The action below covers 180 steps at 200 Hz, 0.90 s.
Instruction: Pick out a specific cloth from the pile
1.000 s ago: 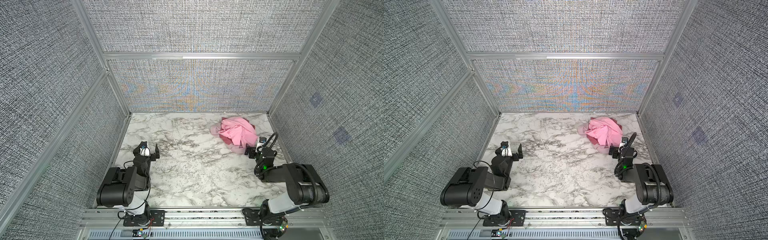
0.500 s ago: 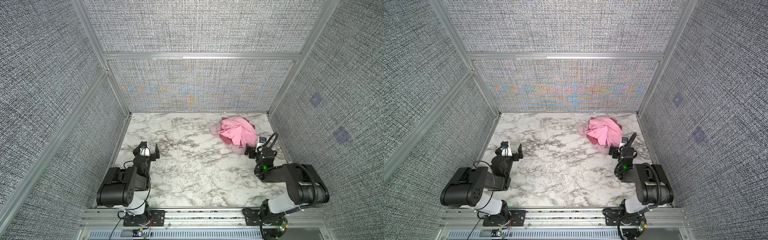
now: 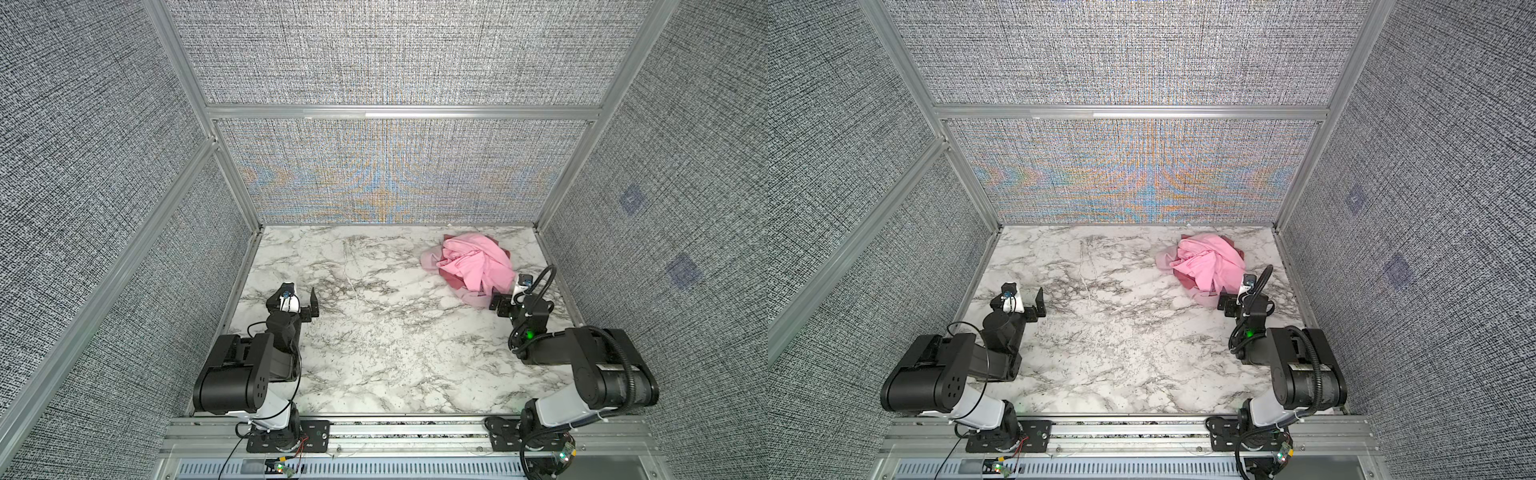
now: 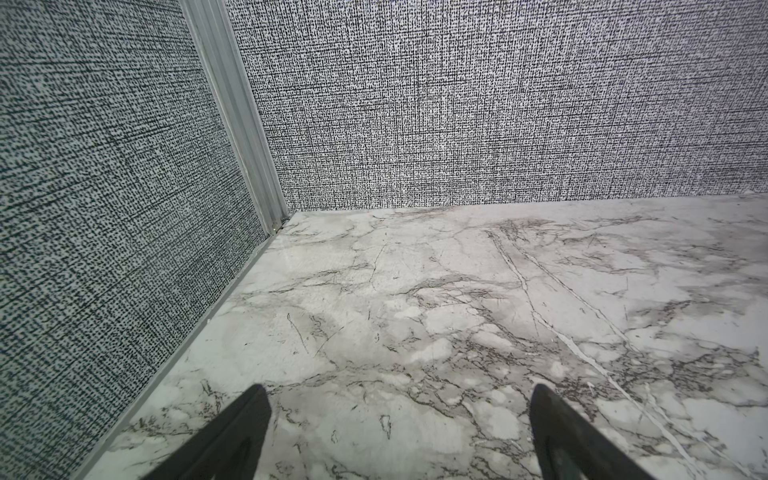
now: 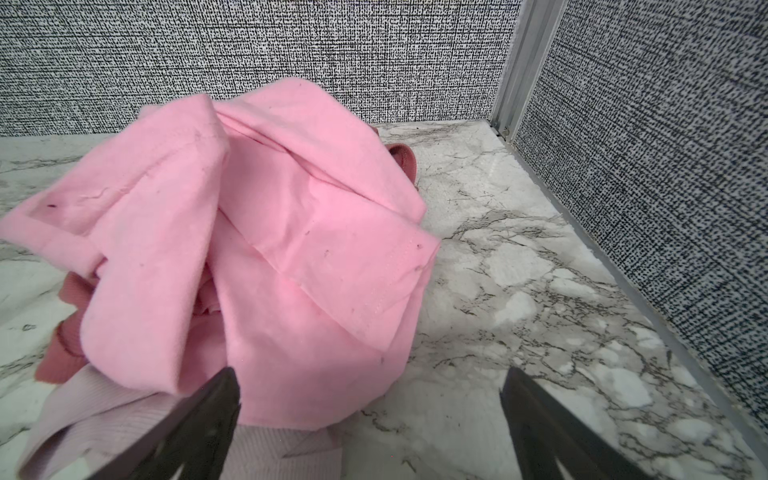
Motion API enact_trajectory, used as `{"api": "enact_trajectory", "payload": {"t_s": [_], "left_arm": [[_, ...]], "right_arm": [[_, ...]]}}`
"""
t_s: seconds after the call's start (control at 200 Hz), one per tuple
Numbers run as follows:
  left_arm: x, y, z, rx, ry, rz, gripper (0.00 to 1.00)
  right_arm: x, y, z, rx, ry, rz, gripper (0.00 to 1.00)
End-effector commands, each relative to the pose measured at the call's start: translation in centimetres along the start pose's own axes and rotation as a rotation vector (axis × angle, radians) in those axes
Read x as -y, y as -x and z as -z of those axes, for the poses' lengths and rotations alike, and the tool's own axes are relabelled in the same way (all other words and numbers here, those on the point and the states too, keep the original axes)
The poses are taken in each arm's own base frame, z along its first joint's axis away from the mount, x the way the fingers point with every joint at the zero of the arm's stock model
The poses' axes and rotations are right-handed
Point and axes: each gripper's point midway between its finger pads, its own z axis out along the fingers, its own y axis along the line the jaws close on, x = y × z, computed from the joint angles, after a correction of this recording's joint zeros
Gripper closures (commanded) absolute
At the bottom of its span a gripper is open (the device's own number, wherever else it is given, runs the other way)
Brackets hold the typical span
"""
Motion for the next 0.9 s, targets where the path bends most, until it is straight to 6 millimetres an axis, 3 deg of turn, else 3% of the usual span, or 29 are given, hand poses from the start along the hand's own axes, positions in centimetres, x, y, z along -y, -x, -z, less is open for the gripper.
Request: {"api": "enact_trajectory", "payload": {"t_s": [0.0, 0.155, 0.22, 0.325, 0.43, 0.64, 0.785, 0.896], "left_arm": [[-0.2, 0.7, 0.0, 0.027, 0.009, -0.003, 0.05], [-2.5, 2.8, 0.7, 0.043, 0.150, 0.028, 0.14], [-2.4, 4.6, 0.5, 0.033, 0.141, 0.030, 0.16], [-2.0, 7.8, 0.2, 0.042, 0.111, 0.148, 0.21], [-0.4, 9.3, -0.2, 0.010, 0.049, 0.226, 0.23], [4.1, 10.2, -0.6, -0.092, -0.080, 0.284, 0.25], [6.7, 10.5, -0.4, -0.121, -0.167, 0.313, 0.25], [7.4, 10.1, -0.4, -0.134, -0.185, 0.322, 0.25]], "right_arm": [[-0.1, 0.9, 0.0, 0.016, 0.002, -0.006, 0.01], [-0.1, 4.6, 0.6, -0.050, -0.031, 0.010, 0.01], [-0.5, 7.1, 1.0, -0.074, -0.024, -0.020, 0.01], [-2.1, 8.7, 1.7, -0.135, -0.009, -0.053, 0.01], [-4.8, 8.2, 2.0, -0.230, 0.025, -0.034, 0.08], [-11.1, 5.5, 3.2, -0.363, 0.123, 0.017, 0.22], [-12.5, 1.7, 3.3, -0.498, 0.143, -0.043, 0.35], [-12.8, -0.8, 3.3, -0.556, 0.138, -0.050, 0.42]]}}
